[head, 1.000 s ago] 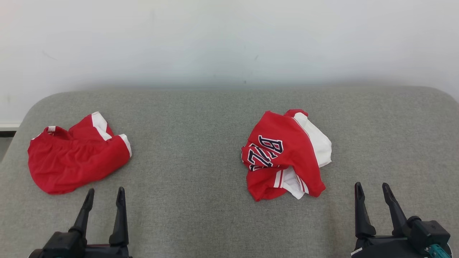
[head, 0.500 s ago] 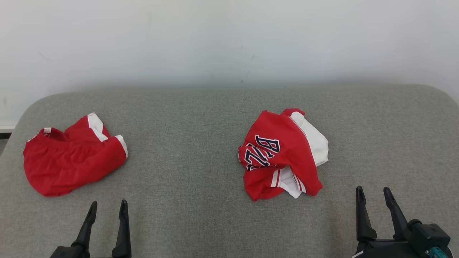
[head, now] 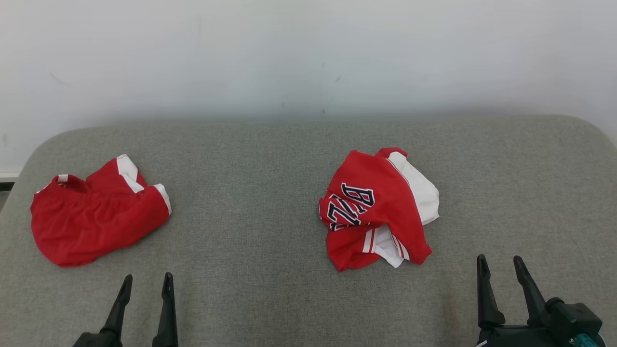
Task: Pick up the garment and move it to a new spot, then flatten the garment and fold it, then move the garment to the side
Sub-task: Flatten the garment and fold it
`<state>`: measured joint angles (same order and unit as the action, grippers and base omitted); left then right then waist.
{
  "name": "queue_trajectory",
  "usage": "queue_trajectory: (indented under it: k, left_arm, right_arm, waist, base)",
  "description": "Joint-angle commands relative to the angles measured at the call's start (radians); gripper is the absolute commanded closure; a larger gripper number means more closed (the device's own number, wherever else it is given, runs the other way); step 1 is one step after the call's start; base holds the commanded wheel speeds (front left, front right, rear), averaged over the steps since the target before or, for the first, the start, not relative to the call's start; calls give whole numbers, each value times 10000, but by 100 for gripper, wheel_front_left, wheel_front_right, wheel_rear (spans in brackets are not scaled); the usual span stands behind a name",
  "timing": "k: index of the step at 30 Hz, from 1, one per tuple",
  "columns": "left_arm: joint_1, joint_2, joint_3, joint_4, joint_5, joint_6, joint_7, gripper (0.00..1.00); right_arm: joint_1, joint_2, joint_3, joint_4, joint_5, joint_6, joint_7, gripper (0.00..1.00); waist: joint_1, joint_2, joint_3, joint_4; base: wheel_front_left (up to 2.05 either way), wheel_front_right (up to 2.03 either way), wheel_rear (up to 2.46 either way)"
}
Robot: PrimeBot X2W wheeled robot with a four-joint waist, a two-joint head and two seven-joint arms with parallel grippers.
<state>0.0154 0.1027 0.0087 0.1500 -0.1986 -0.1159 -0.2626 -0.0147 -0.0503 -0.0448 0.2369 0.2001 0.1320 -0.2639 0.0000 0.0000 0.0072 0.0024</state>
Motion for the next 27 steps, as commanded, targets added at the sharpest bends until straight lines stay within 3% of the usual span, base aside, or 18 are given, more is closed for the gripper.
queue_trajectory:
  k: [1, 15, 27]
  left_arm:
    - [33, -30, 38, 29, 68, -69, -34, 0]
    - [64, -194, 108, 213, 239, -121, -34, 0]
    - [-519, -310, -115, 356, 268, -134, -34, 0]
  right_arm:
    - [129, 1, 19, 15, -38, -25, -9, 0]
    - [-116, -43, 133, 95, -81, -25, -9, 0]
    - [-2311, -1124, 499, 1356, -223, -25, 287, 0]
  waist:
    - [0, 0, -20, 1]
    - [0, 0, -48, 66]
    - [0, 0, 681, 497]
  base:
    - [0, 0, 0]
    - [0, 0, 0]
    - [0, 0, 0]
